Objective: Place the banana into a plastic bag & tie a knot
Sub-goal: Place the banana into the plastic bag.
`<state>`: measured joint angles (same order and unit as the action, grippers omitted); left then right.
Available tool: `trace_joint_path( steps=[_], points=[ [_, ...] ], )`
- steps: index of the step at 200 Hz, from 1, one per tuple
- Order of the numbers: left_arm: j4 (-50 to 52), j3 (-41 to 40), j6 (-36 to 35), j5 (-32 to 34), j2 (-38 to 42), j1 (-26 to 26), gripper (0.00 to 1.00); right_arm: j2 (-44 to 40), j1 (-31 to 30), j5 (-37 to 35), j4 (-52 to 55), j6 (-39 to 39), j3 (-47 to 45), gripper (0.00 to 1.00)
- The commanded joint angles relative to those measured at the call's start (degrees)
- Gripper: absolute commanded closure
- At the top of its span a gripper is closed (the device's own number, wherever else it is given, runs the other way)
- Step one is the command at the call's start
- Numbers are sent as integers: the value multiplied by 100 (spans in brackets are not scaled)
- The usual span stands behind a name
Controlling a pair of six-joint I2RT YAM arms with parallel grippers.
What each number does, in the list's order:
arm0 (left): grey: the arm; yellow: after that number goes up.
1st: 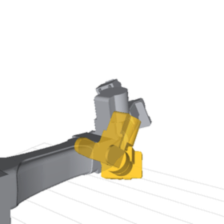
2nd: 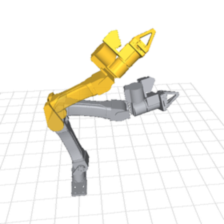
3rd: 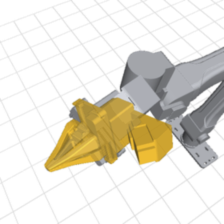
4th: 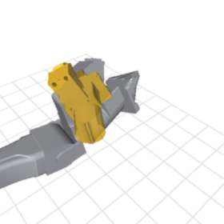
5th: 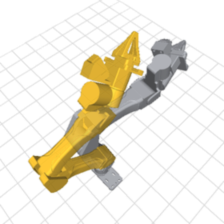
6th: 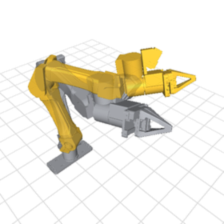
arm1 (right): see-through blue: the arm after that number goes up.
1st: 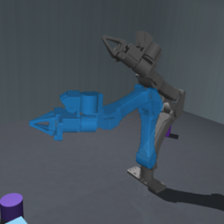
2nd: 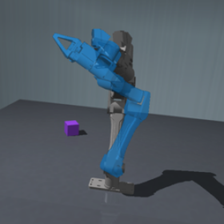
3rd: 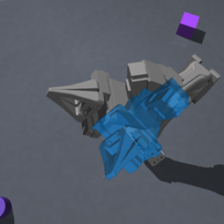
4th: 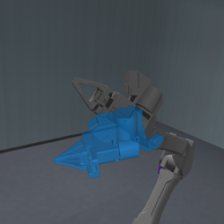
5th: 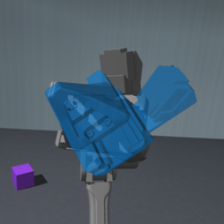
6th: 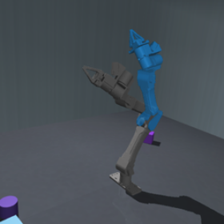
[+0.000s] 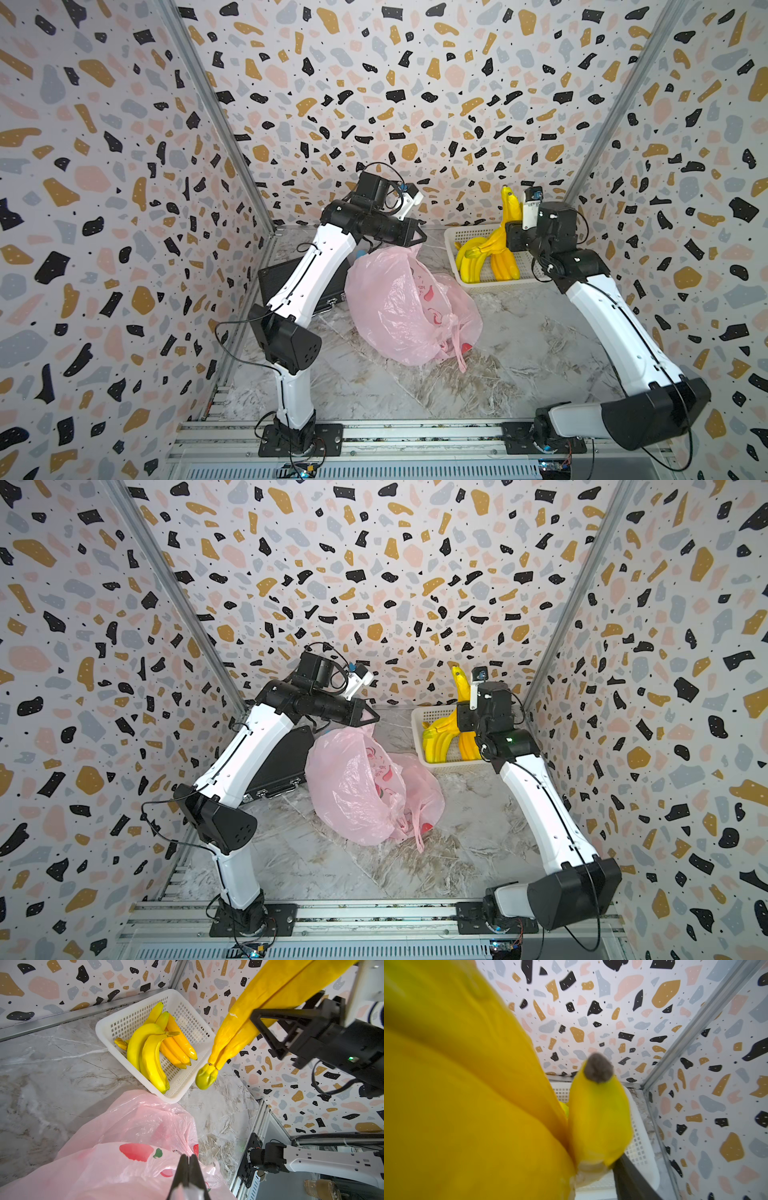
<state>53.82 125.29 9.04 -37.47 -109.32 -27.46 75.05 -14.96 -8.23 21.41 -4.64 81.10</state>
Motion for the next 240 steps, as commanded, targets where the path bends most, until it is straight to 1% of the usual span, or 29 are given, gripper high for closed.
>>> trace_joint_path(
  steps=[1, 10, 23, 50, 59, 92, 106, 123, 144, 166, 191, 240],
  points=[
    [-209, -49, 70, -122, 69, -11, 100, -412, -184, 1086, -652, -724, -455, 55],
    [-221, -57, 70, -141, 68, -5, 100, -592, -326, 1315, -890, -782, -644, 55],
    [-256, -83, 74, -205, 85, -5, 100, -828, -575, 1415, -1194, -767, -921, 55],
    [-302, -145, 98, -320, 138, 4, 100, -1224, -1149, 1236, -1853, -478, -1465, 55],
    [-317, -167, 98, -361, 163, 4, 100, -1287, -1331, 1093, -2133, -330, -1594, 56],
    [-338, -262, 97, -458, 269, 39, 100, -1292, -1984, 620, -2516, 294, -1815, 60],
    [-341, -318, 85, -479, 318, 81, 100, -1299, -2223, 229, -2758, 586, -1972, 62],
    [-387, -447, 89, -506, 408, 125, 100, -1295, -2381, -185, -3008, 959, -2131, 63],
    [-418, -571, 81, -581, 477, 153, 100, -1184, -2484, -633, -3037, 1301, -2138, 65],
    [-422, -620, 63, -611, 508, 179, 100, -1101, -2667, -1060, -3213, 1672, -2229, 65],
    [-447, -629, 75, -664, 491, 189, 100, -1007, -2957, -1325, -3410, 2069, -2296, 66],
    [-461, -514, 107, -709, 394, 206, 100, -765, -3806, -2066, -3950, 2965, -2497, 65]
  ],
)
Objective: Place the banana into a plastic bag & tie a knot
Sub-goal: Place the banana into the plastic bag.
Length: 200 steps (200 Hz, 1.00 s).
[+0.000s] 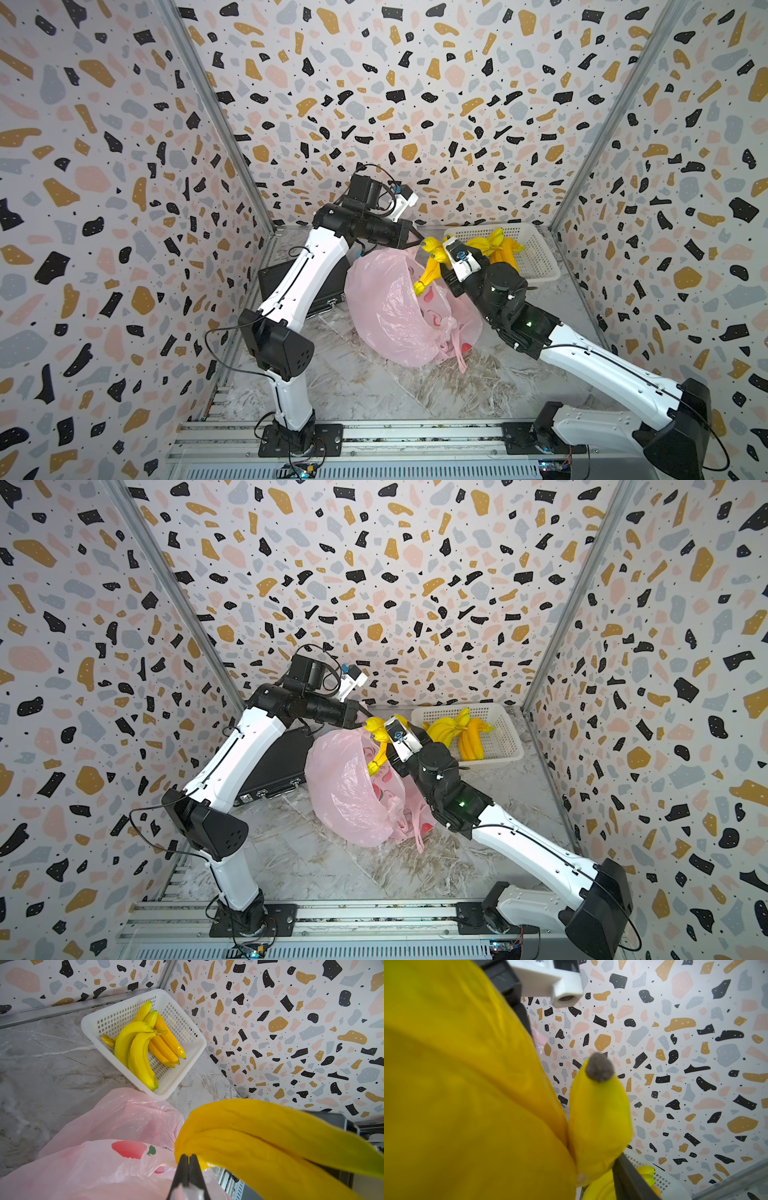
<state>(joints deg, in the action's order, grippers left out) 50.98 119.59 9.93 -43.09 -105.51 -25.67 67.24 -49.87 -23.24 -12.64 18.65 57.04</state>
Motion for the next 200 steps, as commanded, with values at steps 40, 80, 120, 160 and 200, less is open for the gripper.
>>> trace_joint_path(
  steps=[40, 80, 120, 160, 200],
  points=[
    [-243, -5, 42, -173, 48, 53, 100, 152, -793, -718, -761, 971, -279, 64],
    [-322, -84, 83, -208, 57, 88, 100, 310, -1144, -616, -802, 1079, -333, 64],
    [-365, -157, 90, -261, 127, 111, 100, 350, -1069, -224, -669, 579, -458, 64],
    [-614, -496, 189, -374, 355, 150, 100, 203, -423, 801, -367, -664, -696, 64],
    [-1020, -933, 335, -554, 621, 193, 100, 294, 85, 1540, -117, -1409, -769, 64]
  ],
)
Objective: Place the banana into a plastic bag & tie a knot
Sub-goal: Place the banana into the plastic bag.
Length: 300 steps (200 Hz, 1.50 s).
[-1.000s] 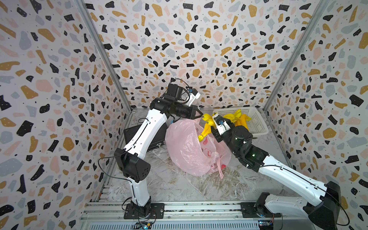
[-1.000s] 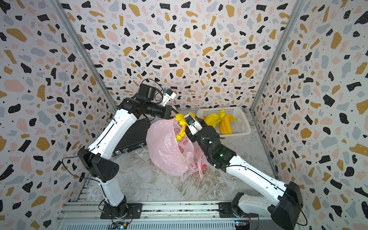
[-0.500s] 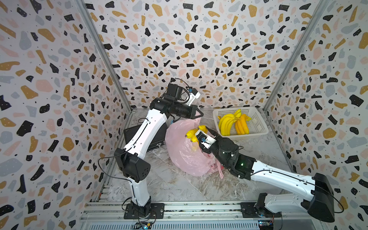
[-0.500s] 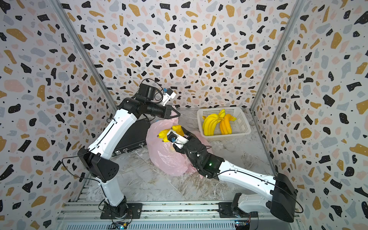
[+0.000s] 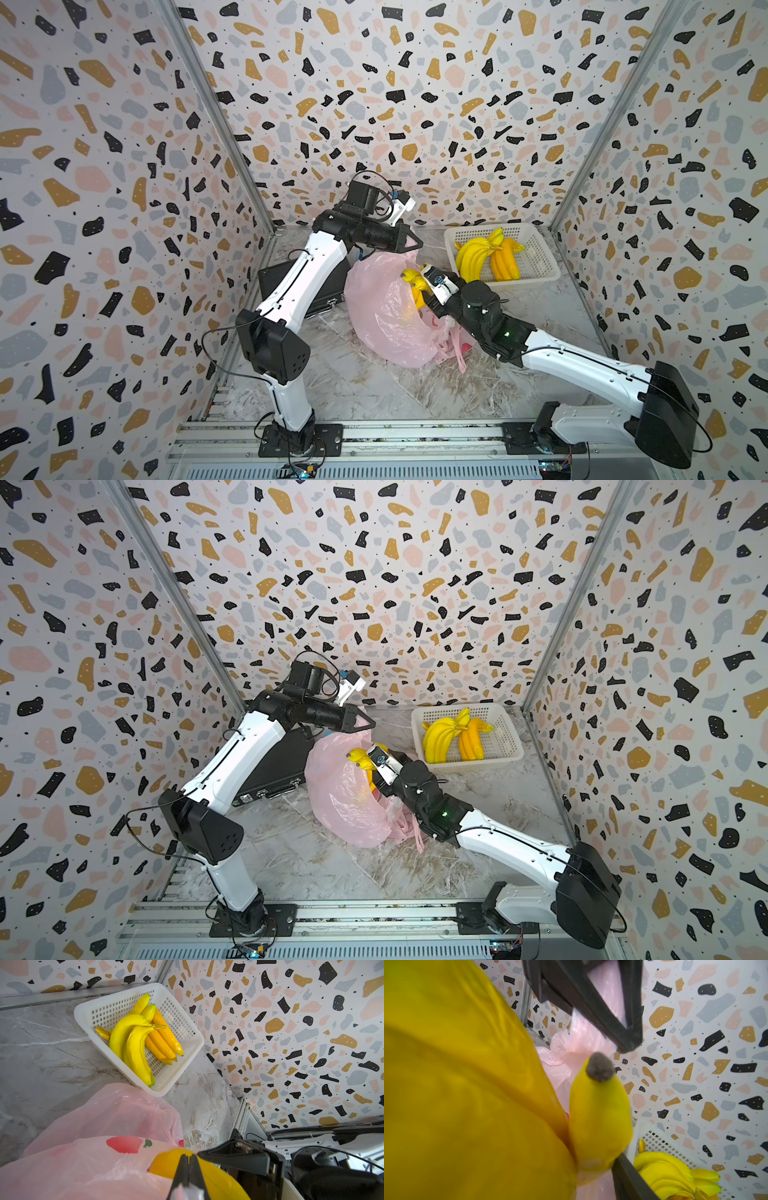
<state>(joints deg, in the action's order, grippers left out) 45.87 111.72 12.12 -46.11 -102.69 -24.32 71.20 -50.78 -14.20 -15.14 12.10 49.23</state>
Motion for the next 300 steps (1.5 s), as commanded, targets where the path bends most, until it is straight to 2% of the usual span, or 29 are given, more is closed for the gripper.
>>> trace_joint_path(
  steps=[1, 27, 62, 164, 232, 258, 276, 300],
  points=[
    [-518, -157, 120, -260, 343, 58, 100, -95, 198, 645, 138, -770, 14, 63],
    [-640, -297, 156, -333, 477, 76, 100, 22, 495, 1046, 235, -1197, 5, 63],
    [-698, -377, 154, -421, 616, 102, 100, 278, 620, 1291, 752, -1341, 241, 61],
    [-951, -754, 115, -513, 767, 145, 100, 901, 692, 1025, 2274, -1650, 1098, 58],
    [-1045, -775, 166, -496, 732, 190, 100, 1338, 702, 1070, 2961, -1658, 1636, 50],
    [-1079, -806, 176, -505, 732, 190, 100, 1438, 702, 1445, 3062, -1692, 1818, 41],
    [-1095, -840, 183, -507, 698, 190, 100, 1434, 694, 1723, 3126, -1752, 1946, 31],
    [-1089, -902, 175, -470, 680, 199, 100, 1313, 693, 1849, 3220, -1790, 2064, 24]
  ],
)
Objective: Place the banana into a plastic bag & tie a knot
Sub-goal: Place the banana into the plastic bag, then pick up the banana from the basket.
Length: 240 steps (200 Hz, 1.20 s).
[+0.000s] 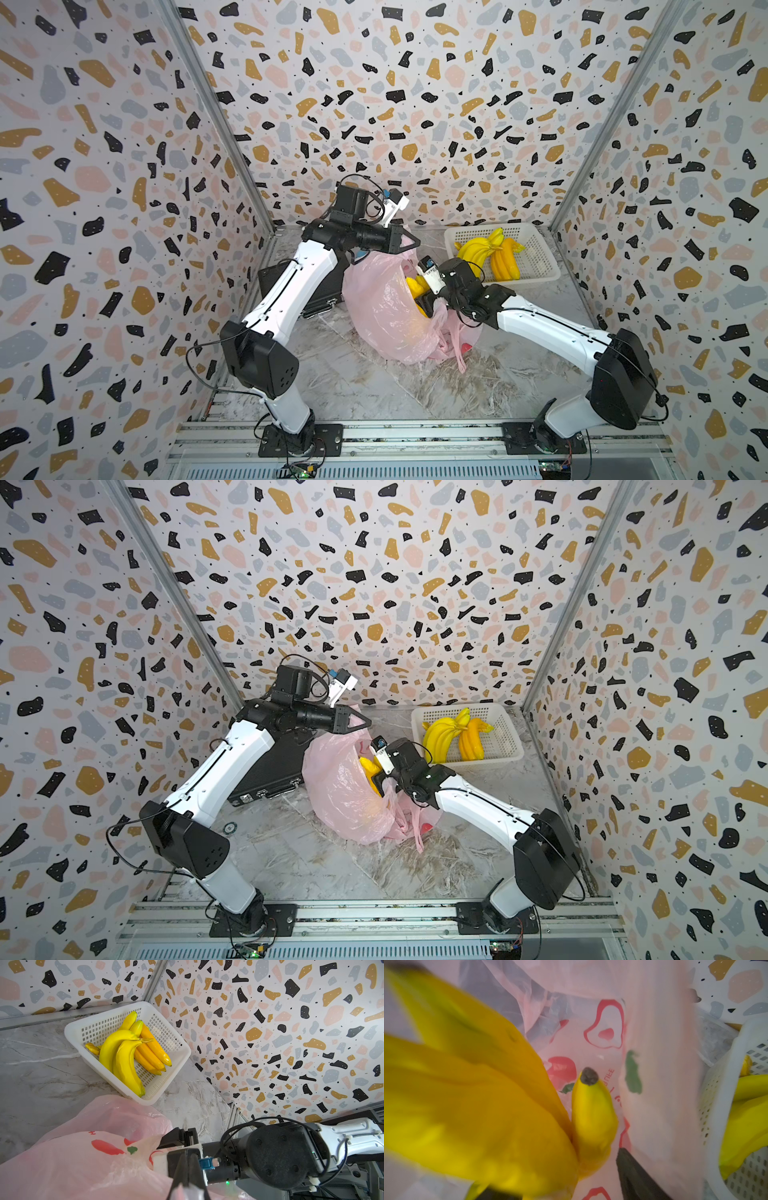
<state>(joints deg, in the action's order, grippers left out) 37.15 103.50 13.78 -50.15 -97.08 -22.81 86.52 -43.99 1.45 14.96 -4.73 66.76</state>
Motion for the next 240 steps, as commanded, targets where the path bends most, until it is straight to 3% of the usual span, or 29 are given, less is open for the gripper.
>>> trace_joint_path(
  steps=[1, 40, 74, 110, 147, 169, 240],
  points=[
    [-217, -82, 5, -66, 123, 55, 100, -226, 13, 285, 218, -107, 316, 24],
    [-217, -153, 4, 11, 180, 101, 100, -453, 54, -361, 738, -165, 638, 21],
    [-222, -207, 14, 57, 198, 127, 100, -872, 340, -469, 897, -467, 814, 15],
    [-225, -269, 10, 62, 211, 152, 100, -989, 1063, -716, 1134, -866, 1089, 9],
    [-243, -286, 6, 57, 209, 163, 100, -547, 2103, -694, 1455, -1412, 1461, 0],
    [-278, -300, 18, 20, 200, 171, 100, -149, 2601, -738, 1618, -1506, 1682, 1],
    [-287, -350, -22, -64, 168, 241, 100, 1081, 4263, 93, 1730, -986, 2034, 19]
  ],
)
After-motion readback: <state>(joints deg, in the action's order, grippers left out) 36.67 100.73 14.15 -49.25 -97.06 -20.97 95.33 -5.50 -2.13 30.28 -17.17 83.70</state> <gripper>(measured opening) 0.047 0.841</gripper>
